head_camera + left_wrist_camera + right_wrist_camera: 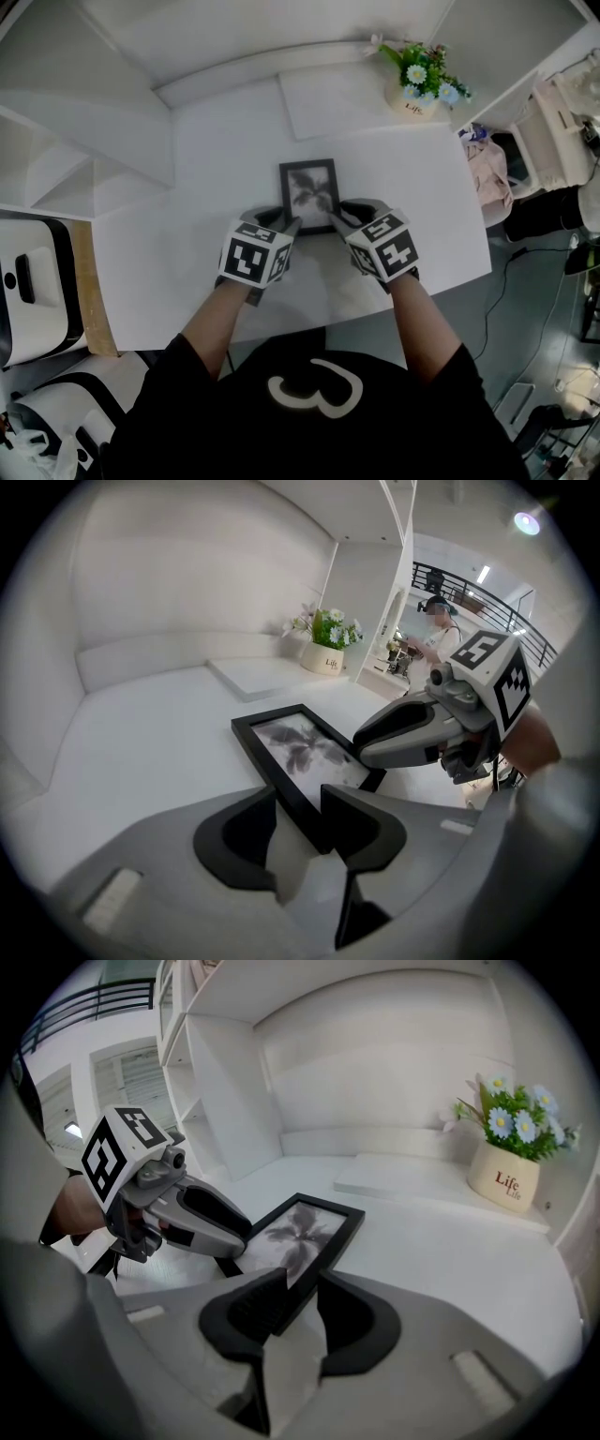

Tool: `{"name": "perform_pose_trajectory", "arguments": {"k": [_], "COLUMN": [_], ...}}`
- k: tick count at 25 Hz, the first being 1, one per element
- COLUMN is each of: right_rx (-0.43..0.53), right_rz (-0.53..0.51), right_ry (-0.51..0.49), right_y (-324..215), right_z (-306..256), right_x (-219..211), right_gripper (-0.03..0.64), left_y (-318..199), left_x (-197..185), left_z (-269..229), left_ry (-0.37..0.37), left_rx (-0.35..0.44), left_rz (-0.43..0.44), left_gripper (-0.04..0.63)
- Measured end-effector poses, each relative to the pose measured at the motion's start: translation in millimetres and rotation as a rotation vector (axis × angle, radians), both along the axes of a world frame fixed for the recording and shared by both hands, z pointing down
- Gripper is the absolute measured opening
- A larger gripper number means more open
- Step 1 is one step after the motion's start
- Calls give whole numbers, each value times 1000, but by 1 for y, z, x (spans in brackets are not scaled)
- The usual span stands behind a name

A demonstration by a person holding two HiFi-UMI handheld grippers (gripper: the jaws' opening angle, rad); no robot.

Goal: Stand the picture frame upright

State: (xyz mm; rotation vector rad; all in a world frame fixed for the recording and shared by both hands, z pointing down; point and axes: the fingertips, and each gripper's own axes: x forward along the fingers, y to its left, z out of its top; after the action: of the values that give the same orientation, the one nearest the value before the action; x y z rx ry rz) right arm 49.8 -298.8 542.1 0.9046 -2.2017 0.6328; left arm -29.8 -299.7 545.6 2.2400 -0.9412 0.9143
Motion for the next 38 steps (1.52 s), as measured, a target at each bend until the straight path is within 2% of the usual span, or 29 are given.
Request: {"name": "perform_pose_trajectory", "arguments": {"k": [4,38], "right_rx": [-4,-2], "right_rz": [0,5], "right_ry": [5,1], "right_y": [11,159], "right_z": [0,1], "right_x": [1,-1], "right_gripper": [97,97], "left_y": [11,160], "left_x": [1,-2], "left_z": [0,-1], "left_ry": [-17,-13], "left_rx": [5,19], "left_rz": [-1,-30], "left_gripper": [152,152]}}
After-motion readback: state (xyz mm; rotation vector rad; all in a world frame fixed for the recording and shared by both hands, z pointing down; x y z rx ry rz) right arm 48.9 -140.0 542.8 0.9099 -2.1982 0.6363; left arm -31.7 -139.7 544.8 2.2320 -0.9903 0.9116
